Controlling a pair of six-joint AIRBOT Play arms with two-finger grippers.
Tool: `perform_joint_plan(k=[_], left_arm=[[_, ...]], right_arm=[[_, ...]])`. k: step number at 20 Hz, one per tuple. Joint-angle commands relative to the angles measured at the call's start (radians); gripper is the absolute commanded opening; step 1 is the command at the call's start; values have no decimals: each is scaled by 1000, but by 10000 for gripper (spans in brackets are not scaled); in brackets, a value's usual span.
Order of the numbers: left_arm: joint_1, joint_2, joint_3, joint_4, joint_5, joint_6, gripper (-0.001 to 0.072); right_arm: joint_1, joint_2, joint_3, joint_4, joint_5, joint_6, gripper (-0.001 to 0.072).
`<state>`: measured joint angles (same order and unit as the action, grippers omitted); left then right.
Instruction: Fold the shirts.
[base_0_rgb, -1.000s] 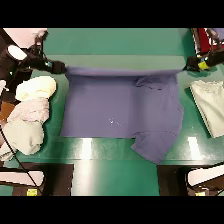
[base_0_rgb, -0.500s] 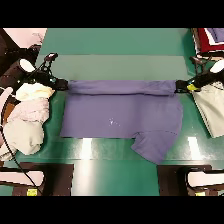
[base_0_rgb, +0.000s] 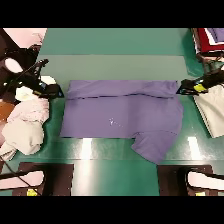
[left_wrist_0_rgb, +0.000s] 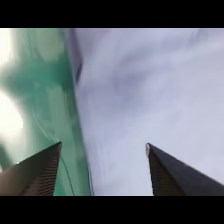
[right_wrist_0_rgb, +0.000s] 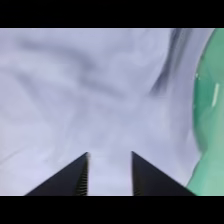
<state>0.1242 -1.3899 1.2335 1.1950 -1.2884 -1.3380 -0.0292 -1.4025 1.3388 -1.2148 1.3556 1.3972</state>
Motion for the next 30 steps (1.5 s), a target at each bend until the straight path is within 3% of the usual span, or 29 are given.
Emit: perform_joint_plan(k=[1, 7, 14, 15, 16, 17, 18, 24, 25, 26, 28, 30], left_arm=[[38, 150, -175, -14, -80, -24, 603], [38, 253, -549, -29, -16, -25, 603], [38, 253, -645, -171, 93, -16, 601], [38, 253, -645, -187, 100, -16, 450], [38, 253, -644, -193, 105, -16, 179], [38, 253, -644, -194, 111, -17, 76], [38, 253, -643, -194, 115, -16, 24], [38, 323, -603, -193, 122, -11, 23], [38, 343, -594, -193, 122, -8, 23], [38, 356, -586, -193, 125, -6, 23], [38, 362, -575, -193, 125, -5, 23], [38, 362, -575, -193, 126, -5, 23]], right_arm=[[-63, 110, 5, 159, 152, -97, 262], [-83, 218, 6, 221, 172, -109, 263], [-83, 250, 6, 221, 174, -108, 263], [-83, 250, 6, 219, 178, -108, 263], [-83, 250, 5, 218, 189, -108, 262], [-83, 250, 5, 207, 206, -108, 262], [-83, 250, 5, 176, 230, -103, 262], [-86, 390, -361, -92, 241, 19, 268], [-96, 418, -454, -96, 245, 19, 337], [-113, 441, -544, -77, 245, 19, 473], [-142, 469, -690, -41, 233, 19, 477], [-158, 484, -790, -5, 204, 16, 373]])
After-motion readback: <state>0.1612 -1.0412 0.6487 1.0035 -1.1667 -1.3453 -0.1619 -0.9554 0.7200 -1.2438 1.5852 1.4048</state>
